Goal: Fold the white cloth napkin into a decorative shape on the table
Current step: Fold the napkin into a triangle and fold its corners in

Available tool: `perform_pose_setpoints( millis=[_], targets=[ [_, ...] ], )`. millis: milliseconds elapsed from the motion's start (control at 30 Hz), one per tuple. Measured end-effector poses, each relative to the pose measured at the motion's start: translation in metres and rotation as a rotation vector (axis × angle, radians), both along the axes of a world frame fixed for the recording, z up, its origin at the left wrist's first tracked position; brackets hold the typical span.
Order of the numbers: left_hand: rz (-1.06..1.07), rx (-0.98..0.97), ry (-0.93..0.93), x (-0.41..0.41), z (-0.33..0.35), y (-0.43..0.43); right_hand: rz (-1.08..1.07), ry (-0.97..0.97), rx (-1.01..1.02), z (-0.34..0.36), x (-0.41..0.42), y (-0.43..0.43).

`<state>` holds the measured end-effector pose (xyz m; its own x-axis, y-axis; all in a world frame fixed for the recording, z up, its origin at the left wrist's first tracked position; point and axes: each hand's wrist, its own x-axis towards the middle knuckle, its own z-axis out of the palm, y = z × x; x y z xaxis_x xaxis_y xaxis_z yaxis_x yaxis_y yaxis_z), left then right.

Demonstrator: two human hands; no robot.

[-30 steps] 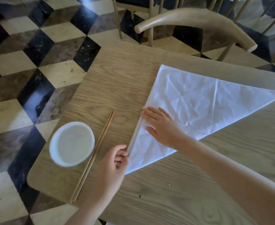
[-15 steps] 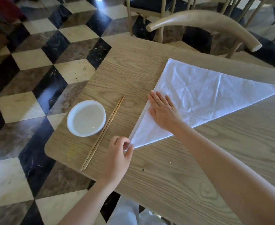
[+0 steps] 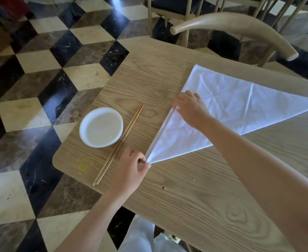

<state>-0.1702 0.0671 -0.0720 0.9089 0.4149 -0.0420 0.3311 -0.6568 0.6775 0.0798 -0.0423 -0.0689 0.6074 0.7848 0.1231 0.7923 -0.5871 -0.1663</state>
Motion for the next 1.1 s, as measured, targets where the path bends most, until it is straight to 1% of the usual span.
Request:
perform_pose_setpoints(
  millis=[100,167,267,367,500,700,767,833,900,933,967,1000,1067,1100],
  targets=[
    [-0.021,0.046,0.003,-0.001,-0.001,0.0,0.074,-0.042,-0.099,0.01,0.007,0.007],
    [-0.01,0.053,0.012,0.0,-0.001,-0.001,0.123,-0.027,-0.145,0.015,0.01,0.009],
    [0.017,0.049,0.02,0.0,0.0,-0.002,0.158,-0.047,-0.166,0.015,0.01,0.008],
    [0.04,0.079,0.039,0.002,0.002,-0.005,0.121,-0.096,-0.119,0.009,0.007,0.006],
    [0.038,0.091,0.062,0.004,0.006,-0.004,0.067,-0.074,-0.035,0.002,0.002,0.009],
    [0.04,0.021,0.107,0.008,0.011,0.004,0.008,-0.006,0.037,-0.009,0.001,0.004],
    [0.052,-0.001,0.099,0.009,0.011,0.006,0.003,0.05,0.093,-0.01,0.001,0.004],
    [0.062,-0.021,0.104,0.01,0.013,0.005,-0.024,0.165,0.192,-0.011,0.0,0.002],
    [0.067,-0.024,0.135,0.01,0.015,0.001,-0.118,0.267,0.319,-0.011,0.0,-0.002],
    [0.065,-0.005,0.152,0.009,0.014,-0.001,-0.176,0.273,0.345,-0.012,0.001,-0.005],
    [0.063,0.022,0.16,0.01,0.013,-0.003,-0.222,0.266,0.315,-0.013,0.001,-0.008],
    [0.069,0.04,0.16,0.01,0.012,-0.004,-0.243,0.265,0.234,-0.015,0.002,-0.01],
    [0.101,0.015,0.156,0.013,0.012,-0.002,-0.231,0.279,0.027,-0.019,0.003,-0.012],
    [0.112,-0.013,0.159,0.014,0.013,0.0,-0.222,0.274,-0.036,-0.02,0.004,-0.012]
  ],
)
